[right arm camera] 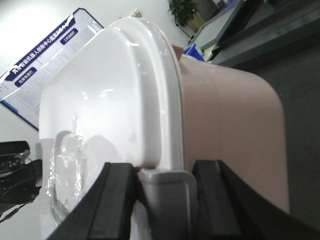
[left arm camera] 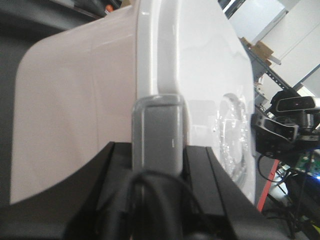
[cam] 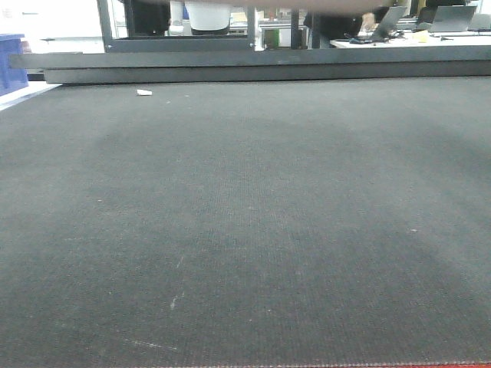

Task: Grab white bin and place on right shelf
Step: 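Hold the bin raised in both grippers while backing away from table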

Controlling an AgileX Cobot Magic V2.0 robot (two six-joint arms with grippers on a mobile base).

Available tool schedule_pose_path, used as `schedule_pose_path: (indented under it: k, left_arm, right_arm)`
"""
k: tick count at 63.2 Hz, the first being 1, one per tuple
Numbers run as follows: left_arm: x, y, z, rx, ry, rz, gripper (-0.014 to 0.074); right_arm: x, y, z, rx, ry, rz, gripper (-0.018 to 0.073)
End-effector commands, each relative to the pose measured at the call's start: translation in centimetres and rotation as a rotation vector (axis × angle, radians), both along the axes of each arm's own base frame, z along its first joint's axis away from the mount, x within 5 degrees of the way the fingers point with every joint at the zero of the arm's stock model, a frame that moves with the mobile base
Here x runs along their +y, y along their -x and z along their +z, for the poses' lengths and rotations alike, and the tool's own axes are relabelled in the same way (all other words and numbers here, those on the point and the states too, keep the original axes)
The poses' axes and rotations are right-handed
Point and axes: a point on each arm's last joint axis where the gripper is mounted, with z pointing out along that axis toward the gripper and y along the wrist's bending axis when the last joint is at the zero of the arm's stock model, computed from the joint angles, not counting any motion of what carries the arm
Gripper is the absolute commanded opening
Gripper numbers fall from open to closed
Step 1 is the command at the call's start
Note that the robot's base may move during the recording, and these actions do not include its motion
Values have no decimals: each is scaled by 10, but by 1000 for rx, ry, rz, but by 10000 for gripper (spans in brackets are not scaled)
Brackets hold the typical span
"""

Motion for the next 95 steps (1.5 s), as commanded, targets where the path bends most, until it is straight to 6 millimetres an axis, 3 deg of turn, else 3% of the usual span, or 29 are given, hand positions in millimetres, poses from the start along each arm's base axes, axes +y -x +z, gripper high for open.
schedule_pose_path:
  k: [1, 9, 95]
  left_arm:
    - [-29, 68, 43, -130, 81, -380, -126]
    - [-29, 75, 49, -141, 83, -383, -126]
    - [-29, 75, 48, -141, 81, -376, -126]
  right_arm:
    - [29, 42, 34, -147, -75, 333, 62]
    - [29, 42, 34, -148, -78, 333, 62]
    - [25, 35, 34, -140, -81, 244, 62]
